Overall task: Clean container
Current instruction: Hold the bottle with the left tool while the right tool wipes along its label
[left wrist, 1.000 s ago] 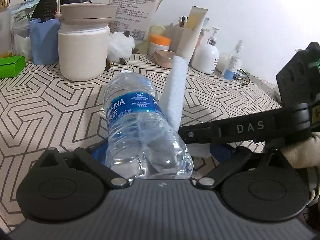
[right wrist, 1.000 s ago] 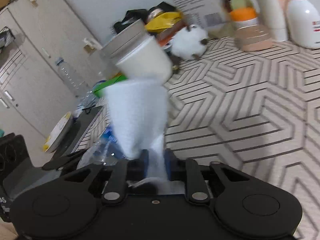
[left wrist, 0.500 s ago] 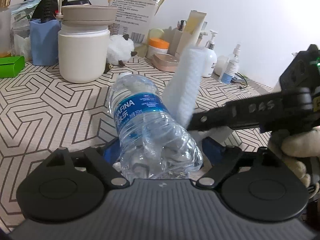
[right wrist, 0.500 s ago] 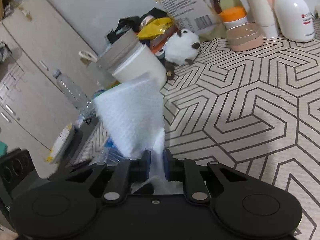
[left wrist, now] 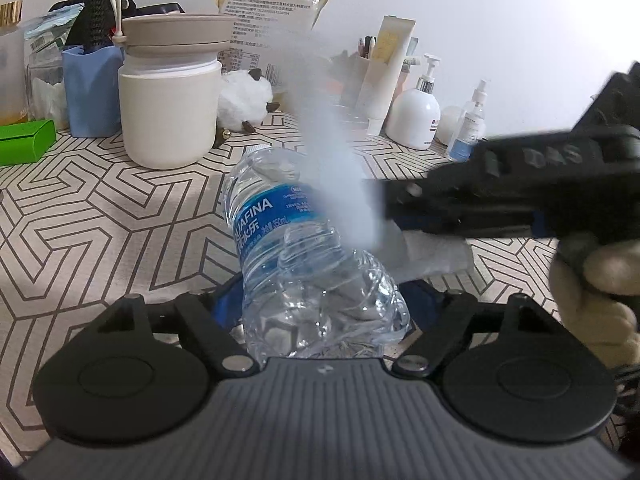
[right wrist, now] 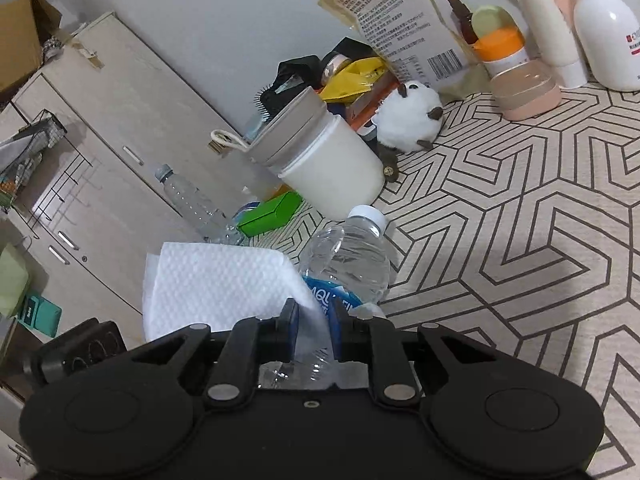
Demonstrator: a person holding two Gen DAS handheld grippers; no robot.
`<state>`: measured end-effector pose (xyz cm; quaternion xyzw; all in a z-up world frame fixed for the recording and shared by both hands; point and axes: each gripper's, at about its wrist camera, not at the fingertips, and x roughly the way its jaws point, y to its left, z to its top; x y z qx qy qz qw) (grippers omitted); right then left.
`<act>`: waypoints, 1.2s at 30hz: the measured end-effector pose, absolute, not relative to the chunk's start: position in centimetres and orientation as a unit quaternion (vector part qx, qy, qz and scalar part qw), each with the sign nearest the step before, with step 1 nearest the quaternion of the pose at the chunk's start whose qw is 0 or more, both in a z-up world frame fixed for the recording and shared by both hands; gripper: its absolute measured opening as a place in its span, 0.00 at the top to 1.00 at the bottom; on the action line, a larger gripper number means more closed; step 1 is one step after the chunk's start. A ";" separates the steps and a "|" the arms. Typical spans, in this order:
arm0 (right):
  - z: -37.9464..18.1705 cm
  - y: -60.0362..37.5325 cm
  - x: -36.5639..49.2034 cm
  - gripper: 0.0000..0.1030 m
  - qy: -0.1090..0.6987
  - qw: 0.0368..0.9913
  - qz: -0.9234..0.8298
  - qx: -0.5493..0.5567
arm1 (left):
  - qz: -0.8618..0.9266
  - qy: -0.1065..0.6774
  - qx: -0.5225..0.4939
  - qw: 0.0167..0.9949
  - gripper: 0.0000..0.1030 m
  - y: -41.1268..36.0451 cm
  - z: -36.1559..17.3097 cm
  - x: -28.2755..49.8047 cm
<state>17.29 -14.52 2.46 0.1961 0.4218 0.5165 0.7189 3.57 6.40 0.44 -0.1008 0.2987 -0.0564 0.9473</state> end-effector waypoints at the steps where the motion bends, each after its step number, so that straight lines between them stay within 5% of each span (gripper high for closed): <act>1: 2.4 -14.4 17.5 0.76 0.420 0.726 0.509 0.194 | -0.056 0.299 -0.101 0.947 0.22 6.4 0.5 3.6; 10: 2.1 -13.4 19.5 0.67 0.415 0.745 0.483 0.199 | -0.057 0.298 -0.108 0.947 0.22 6.6 0.4 3.5; 36: 1.4 -12.2 17.0 0.73 0.431 0.773 0.459 0.075 | -0.053 0.298 -0.125 0.945 0.11 7.2 0.3 3.7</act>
